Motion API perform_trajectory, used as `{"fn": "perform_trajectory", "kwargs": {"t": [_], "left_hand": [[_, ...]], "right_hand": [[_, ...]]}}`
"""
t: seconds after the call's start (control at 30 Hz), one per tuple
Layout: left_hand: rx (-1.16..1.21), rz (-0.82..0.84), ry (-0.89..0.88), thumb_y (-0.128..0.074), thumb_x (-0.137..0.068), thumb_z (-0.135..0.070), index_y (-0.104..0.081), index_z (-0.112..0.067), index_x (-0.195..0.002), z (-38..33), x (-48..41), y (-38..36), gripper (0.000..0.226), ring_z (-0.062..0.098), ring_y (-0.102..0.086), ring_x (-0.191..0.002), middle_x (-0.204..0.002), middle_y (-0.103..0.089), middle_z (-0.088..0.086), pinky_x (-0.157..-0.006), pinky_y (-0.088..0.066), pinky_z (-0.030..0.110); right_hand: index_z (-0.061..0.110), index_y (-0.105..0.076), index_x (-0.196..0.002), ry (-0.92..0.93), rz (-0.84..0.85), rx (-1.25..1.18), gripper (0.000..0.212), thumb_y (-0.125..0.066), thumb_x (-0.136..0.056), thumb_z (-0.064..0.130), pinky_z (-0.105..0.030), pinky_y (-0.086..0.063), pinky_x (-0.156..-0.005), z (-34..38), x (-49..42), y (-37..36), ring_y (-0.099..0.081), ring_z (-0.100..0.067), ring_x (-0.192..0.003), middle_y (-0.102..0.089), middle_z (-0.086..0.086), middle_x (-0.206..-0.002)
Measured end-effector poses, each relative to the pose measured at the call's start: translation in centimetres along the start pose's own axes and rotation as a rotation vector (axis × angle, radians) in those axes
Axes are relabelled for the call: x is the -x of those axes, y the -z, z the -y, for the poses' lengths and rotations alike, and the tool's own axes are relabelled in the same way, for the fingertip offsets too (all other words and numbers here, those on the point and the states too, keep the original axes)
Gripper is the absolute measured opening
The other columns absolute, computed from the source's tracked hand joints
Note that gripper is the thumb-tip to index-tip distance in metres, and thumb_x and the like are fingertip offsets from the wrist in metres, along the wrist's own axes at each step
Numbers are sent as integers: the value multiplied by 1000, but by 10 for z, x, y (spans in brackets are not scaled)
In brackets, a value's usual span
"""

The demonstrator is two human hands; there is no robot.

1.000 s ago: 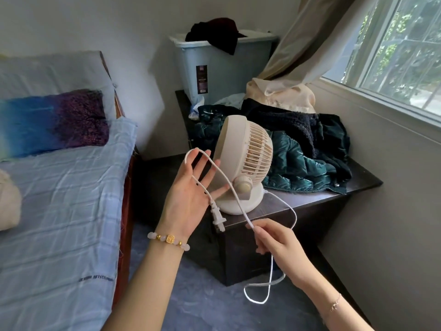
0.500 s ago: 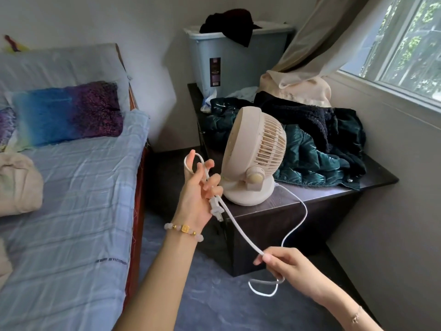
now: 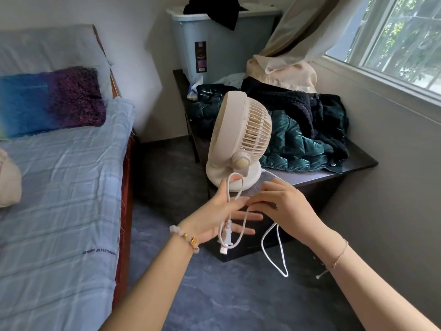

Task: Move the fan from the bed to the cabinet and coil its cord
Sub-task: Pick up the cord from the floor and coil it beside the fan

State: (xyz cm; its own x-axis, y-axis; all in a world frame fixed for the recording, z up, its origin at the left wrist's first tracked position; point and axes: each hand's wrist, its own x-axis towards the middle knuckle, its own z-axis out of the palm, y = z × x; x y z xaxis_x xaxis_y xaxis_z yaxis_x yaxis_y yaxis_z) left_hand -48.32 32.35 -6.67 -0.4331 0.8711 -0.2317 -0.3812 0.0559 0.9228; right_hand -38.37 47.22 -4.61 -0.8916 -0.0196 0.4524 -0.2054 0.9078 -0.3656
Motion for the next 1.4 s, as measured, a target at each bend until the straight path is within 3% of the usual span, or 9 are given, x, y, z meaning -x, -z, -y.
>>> {"fn": "perform_trajectory", "kwargs": {"t": [0.1,0.23,0.4,0.6,0.8,0.93,1.1,1.23,1.4], "left_hand": [[-31,62,14,-58,-91,-18,-30,-38,-129,4,4,-3,52,28,-72,-76,-97,-75,4,-62,-59,37],[-199,38,39,-58,-89,-8,-34,-13,-119,11,2,-13,39,11,-47,-37,-71,-72,4,-40,-42,22],[-222,117,57,-48,-96,-18,-58,-8,-91,8,7,-11,15,3,-33,-29,-60,-68,1,-32,-26,15],[278,101,-184,-58,-86,-29,-68,-11,-81,-6,8,4,22,-1,-32,-27,-49,-52,-5,-29,-28,11],[316,82,-242,-58,-84,-31,-69,-14,-83,-11,-4,-4,20,0,-39,-34,-61,-55,-5,-34,-35,12],[259,8,-233,-59,-83,-32,-69,-15,-82,-4,-12,-11,19,4,-48,-45,-67,-58,-4,-38,-40,15],[-56,-425,-309,-49,-92,-33,-70,-27,-84,3,-23,-13,23,8,-61,-66,-70,-68,-7,-61,-48,18],[-1,-391,-321,-43,-97,-28,-66,-33,-104,7,-29,-24,25,3,-62,-108,-109,-72,-13,-87,-48,19],[-32,-325,-272,-43,-97,-29,-63,-24,-114,11,-31,-29,27,5,-59,-114,-110,-72,-7,-98,-44,29]], "right_hand": [[12,-71,-75,-91,-53,-55,10,-79,-69,15,-29,-44,-57,-2,1,-3,-51,-15,-65,-62,1,-69],[25,-51,-77,-196,-39,-81,34,-82,-64,25,-13,-36,-54,-10,2,-6,-46,2,-59,-55,10,-71],[32,-48,-77,-291,-3,-336,31,-75,-67,44,-11,-44,-61,-21,3,-1,-55,-4,-64,-59,12,-72],[8,-58,-92,-533,-1,-956,9,-64,-85,10,-19,-49,-75,-38,29,-4,-63,-12,-79,-66,2,-75],[24,-56,-123,-572,12,-1020,40,-65,-85,17,-21,-47,-95,-25,23,-30,-60,-7,-115,-66,5,-122],[16,-62,-117,-524,-107,-947,27,-55,-92,9,-20,-52,-85,-18,10,-36,-67,-13,-101,-73,-2,-105],[26,-58,-121,-507,-104,-686,37,-40,-97,4,-22,-54,-68,-13,8,-41,-59,-5,-67,-59,4,-71],[30,-61,-112,-415,-28,-552,30,-39,-98,13,-16,-48,-55,-6,11,-46,-54,-1,-58,-53,15,-68],[30,-57,-120,-305,60,-260,28,-44,-96,21,-13,-43,-53,-9,17,-50,-52,-2,-62,-47,18,-80]]}}
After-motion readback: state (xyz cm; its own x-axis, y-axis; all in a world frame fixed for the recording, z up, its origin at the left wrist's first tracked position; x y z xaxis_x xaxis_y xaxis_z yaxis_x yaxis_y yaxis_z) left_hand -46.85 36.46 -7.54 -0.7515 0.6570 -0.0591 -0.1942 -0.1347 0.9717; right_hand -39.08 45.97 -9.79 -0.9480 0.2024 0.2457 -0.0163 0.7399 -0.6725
